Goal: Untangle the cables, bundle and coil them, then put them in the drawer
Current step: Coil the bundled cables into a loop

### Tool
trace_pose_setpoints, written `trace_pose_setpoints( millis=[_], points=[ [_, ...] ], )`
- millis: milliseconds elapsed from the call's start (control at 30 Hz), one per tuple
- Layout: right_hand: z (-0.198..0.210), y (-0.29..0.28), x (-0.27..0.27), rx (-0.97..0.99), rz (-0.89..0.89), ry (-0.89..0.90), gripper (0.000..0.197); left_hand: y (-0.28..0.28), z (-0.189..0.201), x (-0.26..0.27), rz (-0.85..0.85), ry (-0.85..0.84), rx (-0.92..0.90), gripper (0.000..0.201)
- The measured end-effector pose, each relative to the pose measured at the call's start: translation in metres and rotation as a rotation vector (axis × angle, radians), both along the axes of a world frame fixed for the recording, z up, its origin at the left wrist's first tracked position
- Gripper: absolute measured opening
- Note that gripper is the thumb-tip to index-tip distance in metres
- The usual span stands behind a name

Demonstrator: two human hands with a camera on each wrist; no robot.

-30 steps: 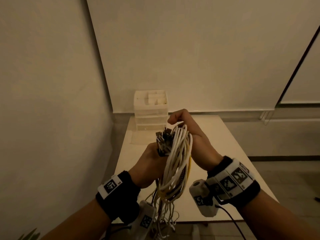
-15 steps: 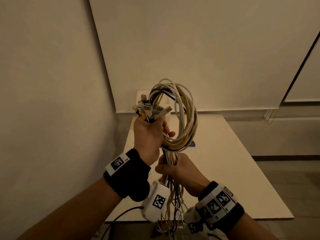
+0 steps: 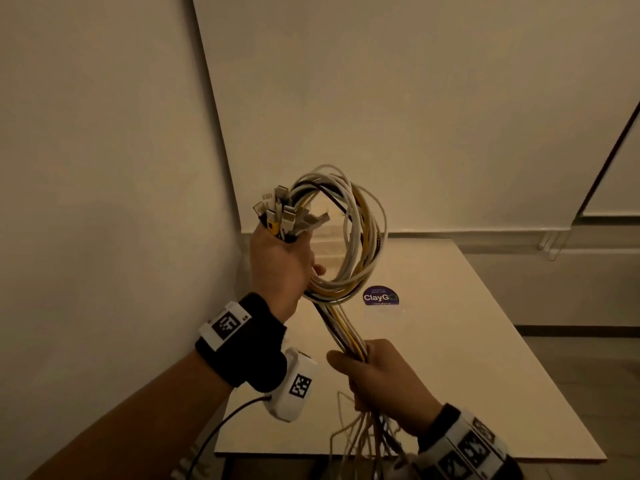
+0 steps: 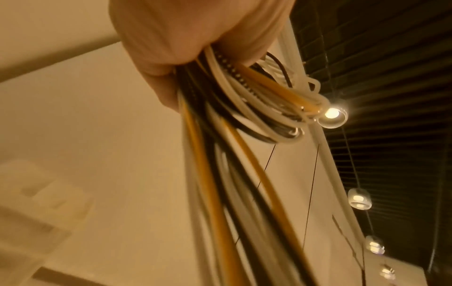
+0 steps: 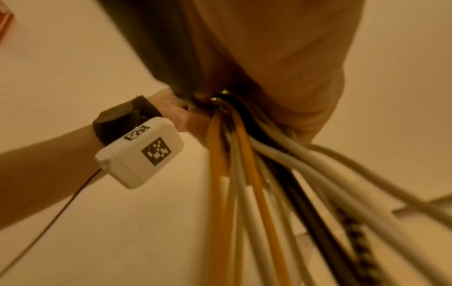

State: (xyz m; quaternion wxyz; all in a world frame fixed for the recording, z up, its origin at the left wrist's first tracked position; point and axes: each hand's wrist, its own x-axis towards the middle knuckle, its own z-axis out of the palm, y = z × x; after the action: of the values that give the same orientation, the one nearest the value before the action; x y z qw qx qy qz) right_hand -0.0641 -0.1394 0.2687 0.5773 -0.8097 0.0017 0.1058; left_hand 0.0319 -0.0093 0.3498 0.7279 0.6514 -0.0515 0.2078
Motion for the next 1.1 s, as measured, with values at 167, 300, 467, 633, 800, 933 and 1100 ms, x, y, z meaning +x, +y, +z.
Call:
trace_pose_setpoints(
  millis=[167,300,467,633,800,933,1100],
  points=[
    [0.003,-0.01,0.005,-0.239,-0.014,-0.181,0.016,0.015,0.003,0.012,0.135,-0.054,0.163,0.013],
    [-0.007,-0.011,0.012,-0.434,-0.019,-0.302,0.013,0.026,0.0,0.02,0.238,-0.1,0.293,0.013],
    [-0.019,-0.006,0.019,-0.501,-0.021,-0.342,0.01,0.031,0.004,0.02,0.252,-0.107,0.329,0.016],
    [-0.023,-0.011,0.019,-0.445,0.008,-0.305,0.018,0.043,0.015,0.023,0.263,-0.113,0.271,0.021],
    [-0.022,-0.017,0.012,-0.435,0.042,-0.301,0.025,0.057,0.011,0.025,0.266,-0.104,0.423,0.013],
    [-0.003,-0.026,0.013,-0.62,0.073,-0.423,0.013,0.071,0.009,0.024,0.232,-0.103,0.609,0.008],
    [0.034,-0.044,0.015,-0.842,0.206,-0.763,0.019,0.084,0.013,0.027,0.024,-0.095,0.857,0.012]
  ],
)
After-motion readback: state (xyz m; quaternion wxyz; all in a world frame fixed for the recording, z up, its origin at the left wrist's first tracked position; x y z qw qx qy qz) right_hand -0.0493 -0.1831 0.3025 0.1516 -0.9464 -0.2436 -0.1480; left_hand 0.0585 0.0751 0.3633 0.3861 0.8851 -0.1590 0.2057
